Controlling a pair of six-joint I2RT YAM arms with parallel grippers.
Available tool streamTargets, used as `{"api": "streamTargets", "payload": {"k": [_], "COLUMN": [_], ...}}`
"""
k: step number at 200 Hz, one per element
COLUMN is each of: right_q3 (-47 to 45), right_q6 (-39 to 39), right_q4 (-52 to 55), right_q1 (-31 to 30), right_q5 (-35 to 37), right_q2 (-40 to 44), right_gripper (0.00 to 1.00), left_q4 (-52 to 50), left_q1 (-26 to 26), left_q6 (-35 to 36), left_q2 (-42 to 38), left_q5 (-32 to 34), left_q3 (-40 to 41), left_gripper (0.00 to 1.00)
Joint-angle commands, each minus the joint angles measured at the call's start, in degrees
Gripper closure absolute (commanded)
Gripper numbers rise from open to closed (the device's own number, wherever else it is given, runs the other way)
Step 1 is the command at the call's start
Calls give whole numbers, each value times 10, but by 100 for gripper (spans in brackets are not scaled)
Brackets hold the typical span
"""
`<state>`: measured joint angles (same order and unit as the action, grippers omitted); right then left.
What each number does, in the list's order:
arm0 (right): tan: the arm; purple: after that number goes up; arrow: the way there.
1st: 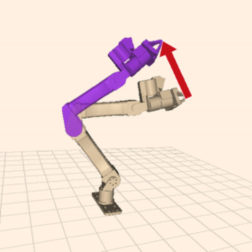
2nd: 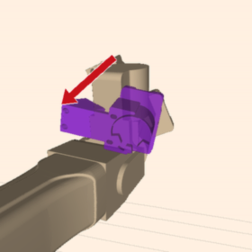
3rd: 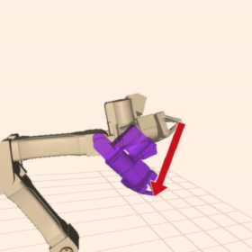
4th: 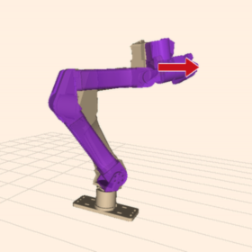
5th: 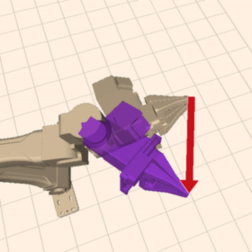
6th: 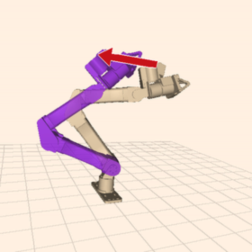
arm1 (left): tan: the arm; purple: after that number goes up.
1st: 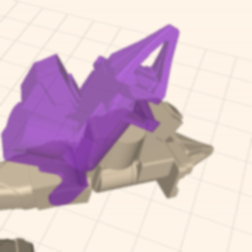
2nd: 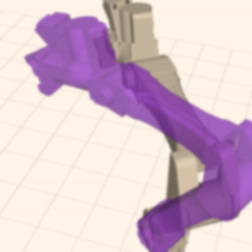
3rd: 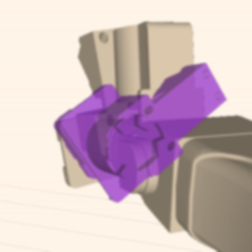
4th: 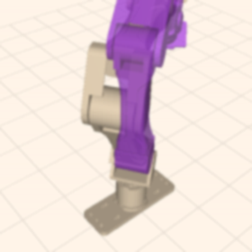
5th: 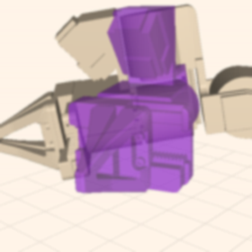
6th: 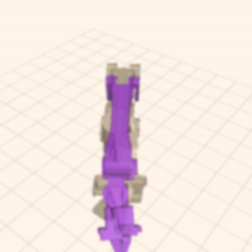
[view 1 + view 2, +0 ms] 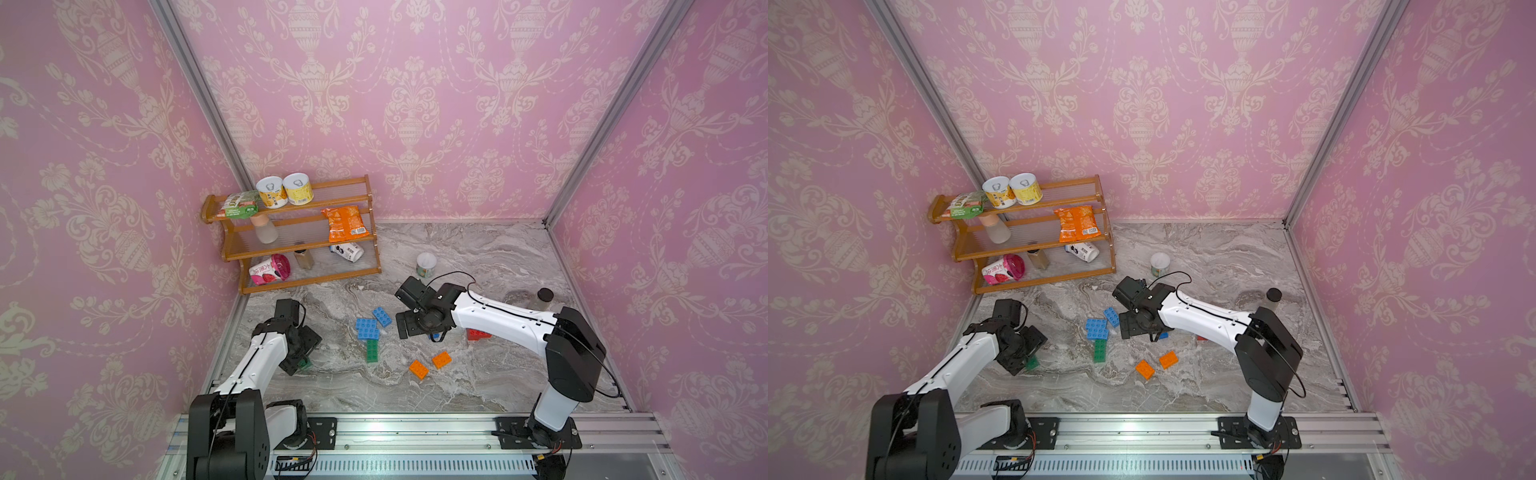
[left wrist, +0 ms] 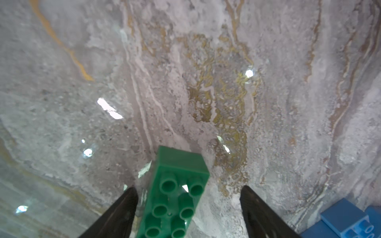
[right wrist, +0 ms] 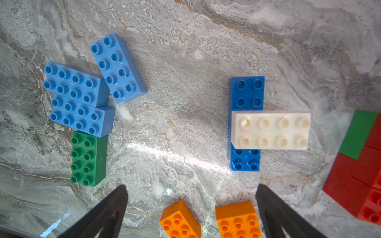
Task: Assemble a rectangle with lego
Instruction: Pick up the lego brick from the center of the board.
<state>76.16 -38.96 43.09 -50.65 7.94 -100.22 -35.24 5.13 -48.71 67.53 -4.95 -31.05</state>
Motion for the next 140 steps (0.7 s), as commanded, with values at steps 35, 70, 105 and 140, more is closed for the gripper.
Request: {"api": "streamTargets", "payload": {"k": [35, 70, 105, 140], "right_q3": [18, 17, 8, -2], "right_q6": [13, 11, 7, 2], "right_q4": [8, 8, 7, 10], "right_q1": [6, 9, 13, 19], "right_q5": [21, 22, 24, 36], "right_q2": [14, 13, 21, 42], "right_gripper": [0, 0, 0, 0], "left_q4": [38, 50, 36, 23], "left_q1": [-53, -87, -125, -145], "left_q6": [-2, -1, 5, 22], "left_q2": [41, 81, 130, 145], "left_q5": [-36, -18, 14, 34], "left_q3": [8, -7, -42, -65], "left_gripper": [42, 63, 76, 87]}}
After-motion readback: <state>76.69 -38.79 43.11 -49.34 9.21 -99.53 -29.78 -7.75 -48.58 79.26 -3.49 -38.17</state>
